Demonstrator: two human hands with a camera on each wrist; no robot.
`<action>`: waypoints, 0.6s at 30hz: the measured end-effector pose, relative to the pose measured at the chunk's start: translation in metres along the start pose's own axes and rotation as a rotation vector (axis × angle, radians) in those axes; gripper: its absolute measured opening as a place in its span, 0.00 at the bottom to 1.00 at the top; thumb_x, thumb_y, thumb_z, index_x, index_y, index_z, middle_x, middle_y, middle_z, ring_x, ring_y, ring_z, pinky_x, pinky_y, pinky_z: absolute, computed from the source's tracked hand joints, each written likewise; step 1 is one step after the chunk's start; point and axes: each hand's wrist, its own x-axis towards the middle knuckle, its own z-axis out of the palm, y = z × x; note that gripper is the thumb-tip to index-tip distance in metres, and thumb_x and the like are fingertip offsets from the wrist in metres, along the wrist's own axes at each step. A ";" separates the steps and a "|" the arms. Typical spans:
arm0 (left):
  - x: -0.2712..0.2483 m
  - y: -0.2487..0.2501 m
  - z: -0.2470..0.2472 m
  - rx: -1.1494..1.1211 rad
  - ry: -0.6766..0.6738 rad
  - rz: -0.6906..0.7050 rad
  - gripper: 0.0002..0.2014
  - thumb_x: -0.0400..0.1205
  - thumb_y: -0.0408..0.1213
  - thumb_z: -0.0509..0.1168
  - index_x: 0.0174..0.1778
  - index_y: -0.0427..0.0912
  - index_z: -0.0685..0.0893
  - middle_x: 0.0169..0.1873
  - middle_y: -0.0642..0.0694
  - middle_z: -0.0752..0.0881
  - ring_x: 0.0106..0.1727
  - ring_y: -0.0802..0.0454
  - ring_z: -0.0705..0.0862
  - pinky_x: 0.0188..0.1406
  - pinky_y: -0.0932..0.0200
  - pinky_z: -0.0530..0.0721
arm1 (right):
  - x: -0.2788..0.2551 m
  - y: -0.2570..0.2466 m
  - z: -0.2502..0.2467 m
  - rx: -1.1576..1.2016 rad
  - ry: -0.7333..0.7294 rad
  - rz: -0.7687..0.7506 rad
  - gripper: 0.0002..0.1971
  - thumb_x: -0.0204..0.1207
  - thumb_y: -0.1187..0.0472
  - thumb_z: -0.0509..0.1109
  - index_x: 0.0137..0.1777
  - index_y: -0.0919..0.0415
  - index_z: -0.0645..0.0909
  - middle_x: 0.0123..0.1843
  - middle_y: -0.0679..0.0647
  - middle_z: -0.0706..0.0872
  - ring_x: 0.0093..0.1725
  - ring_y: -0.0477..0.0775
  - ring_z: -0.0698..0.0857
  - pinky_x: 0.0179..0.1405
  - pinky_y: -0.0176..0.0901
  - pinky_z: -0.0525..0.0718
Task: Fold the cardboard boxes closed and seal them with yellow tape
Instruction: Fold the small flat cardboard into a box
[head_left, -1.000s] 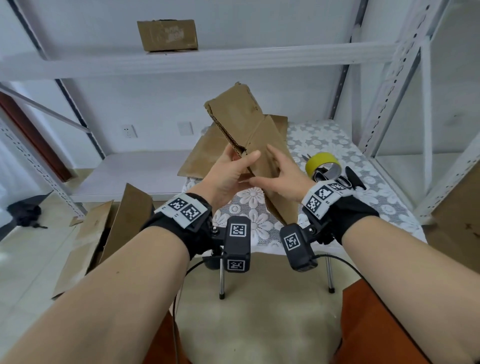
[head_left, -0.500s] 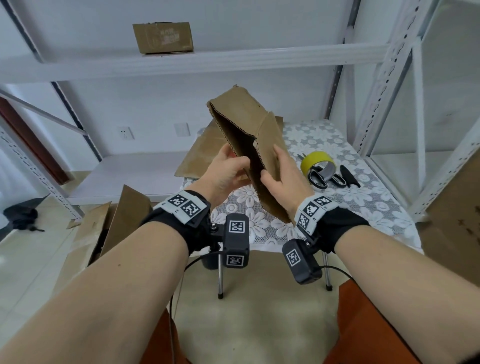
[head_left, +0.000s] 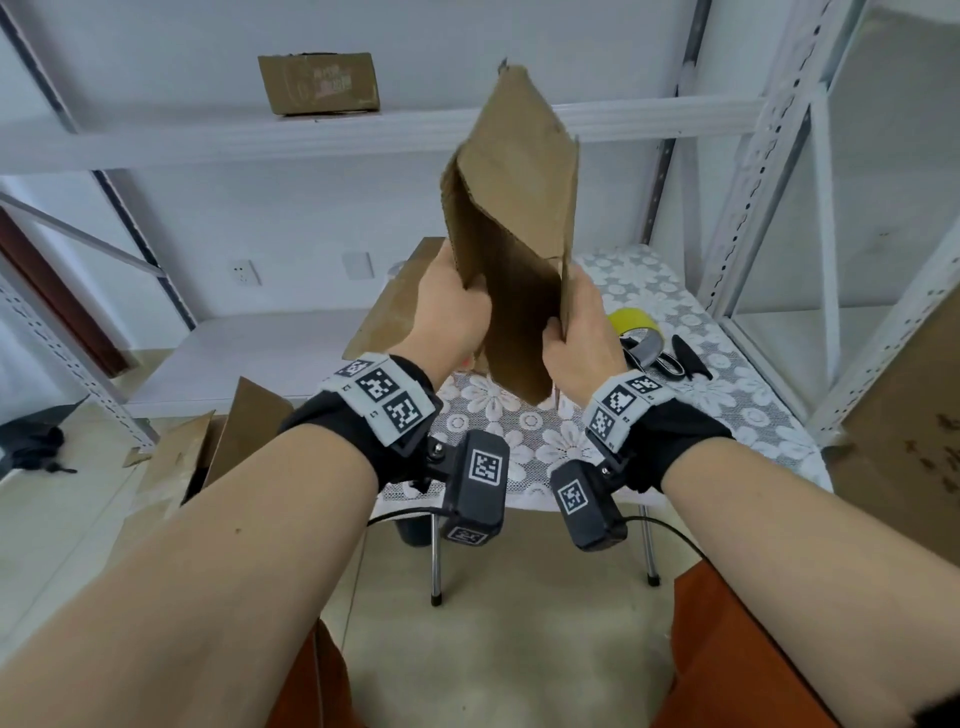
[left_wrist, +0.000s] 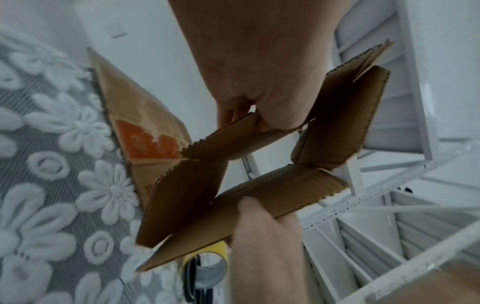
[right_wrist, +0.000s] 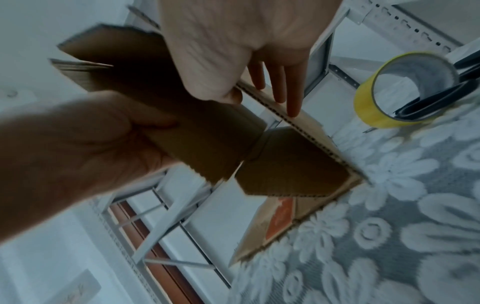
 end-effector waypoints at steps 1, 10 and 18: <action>0.001 -0.002 0.000 0.042 0.015 0.033 0.17 0.85 0.24 0.55 0.69 0.39 0.76 0.47 0.51 0.81 0.52 0.52 0.79 0.51 0.62 0.75 | 0.003 -0.001 -0.002 0.032 0.016 0.020 0.31 0.81 0.66 0.59 0.82 0.56 0.55 0.74 0.58 0.73 0.65 0.62 0.79 0.62 0.48 0.77; 0.019 -0.050 0.009 0.231 0.019 0.060 0.29 0.84 0.24 0.53 0.82 0.50 0.65 0.53 0.53 0.79 0.53 0.54 0.78 0.54 0.68 0.71 | 0.052 0.023 0.016 0.168 0.027 0.202 0.22 0.81 0.62 0.59 0.76 0.58 0.67 0.53 0.56 0.83 0.55 0.64 0.82 0.53 0.46 0.78; 0.047 -0.098 0.026 0.262 -0.063 -0.148 0.26 0.86 0.25 0.54 0.80 0.46 0.68 0.56 0.51 0.78 0.57 0.51 0.78 0.50 0.70 0.69 | 0.084 0.056 0.039 0.155 -0.051 0.246 0.27 0.80 0.64 0.61 0.79 0.57 0.63 0.63 0.63 0.83 0.60 0.64 0.80 0.50 0.39 0.71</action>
